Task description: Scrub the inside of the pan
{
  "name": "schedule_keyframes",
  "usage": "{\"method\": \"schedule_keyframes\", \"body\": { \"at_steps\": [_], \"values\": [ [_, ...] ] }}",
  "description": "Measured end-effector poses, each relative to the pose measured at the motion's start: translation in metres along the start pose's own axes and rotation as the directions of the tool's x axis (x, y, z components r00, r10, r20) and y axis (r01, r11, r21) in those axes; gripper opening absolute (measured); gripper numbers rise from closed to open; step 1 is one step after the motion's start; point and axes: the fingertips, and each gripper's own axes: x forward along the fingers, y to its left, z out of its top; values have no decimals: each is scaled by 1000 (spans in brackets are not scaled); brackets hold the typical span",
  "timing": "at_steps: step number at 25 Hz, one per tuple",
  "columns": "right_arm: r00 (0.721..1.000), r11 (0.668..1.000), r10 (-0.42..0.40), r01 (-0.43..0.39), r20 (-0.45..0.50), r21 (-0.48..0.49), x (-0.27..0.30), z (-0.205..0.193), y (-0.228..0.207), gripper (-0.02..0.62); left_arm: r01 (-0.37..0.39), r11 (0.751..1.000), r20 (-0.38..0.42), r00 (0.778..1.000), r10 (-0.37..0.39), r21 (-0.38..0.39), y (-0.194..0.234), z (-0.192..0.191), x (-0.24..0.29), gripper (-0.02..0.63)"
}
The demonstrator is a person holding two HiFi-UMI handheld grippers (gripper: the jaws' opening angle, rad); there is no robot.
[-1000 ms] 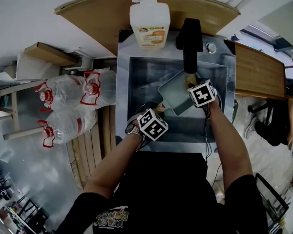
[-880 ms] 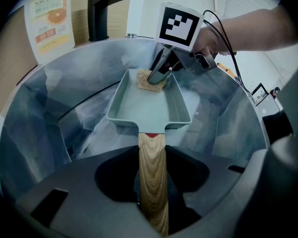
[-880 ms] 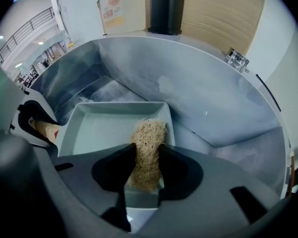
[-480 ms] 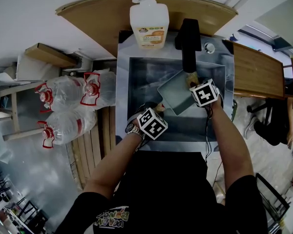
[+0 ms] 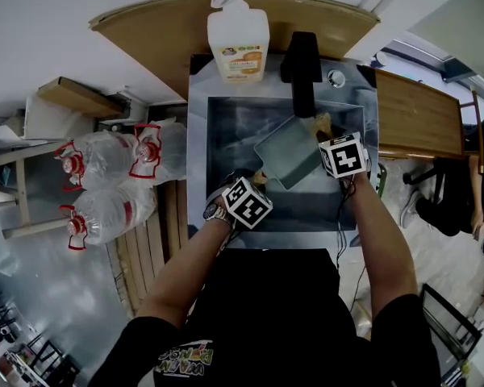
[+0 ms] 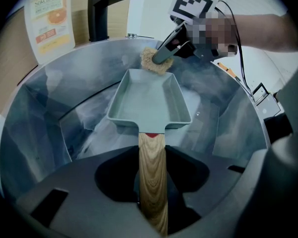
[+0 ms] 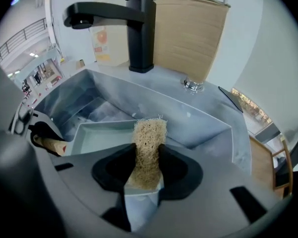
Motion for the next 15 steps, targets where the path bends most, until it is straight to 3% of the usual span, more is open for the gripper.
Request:
{"method": "schedule_keyframes", "body": {
  "at_steps": [5,15],
  "values": [
    [993,992,110,-112,44,62,-10,-4,34,146,0,1000,2,1000,0,0,0,1,-1,170],
    [967,967,251,-252,-43,-26,-2,-45,115,146,-1,1000,0,1000,1,2,-1,1,-1,170]
  ]
}}
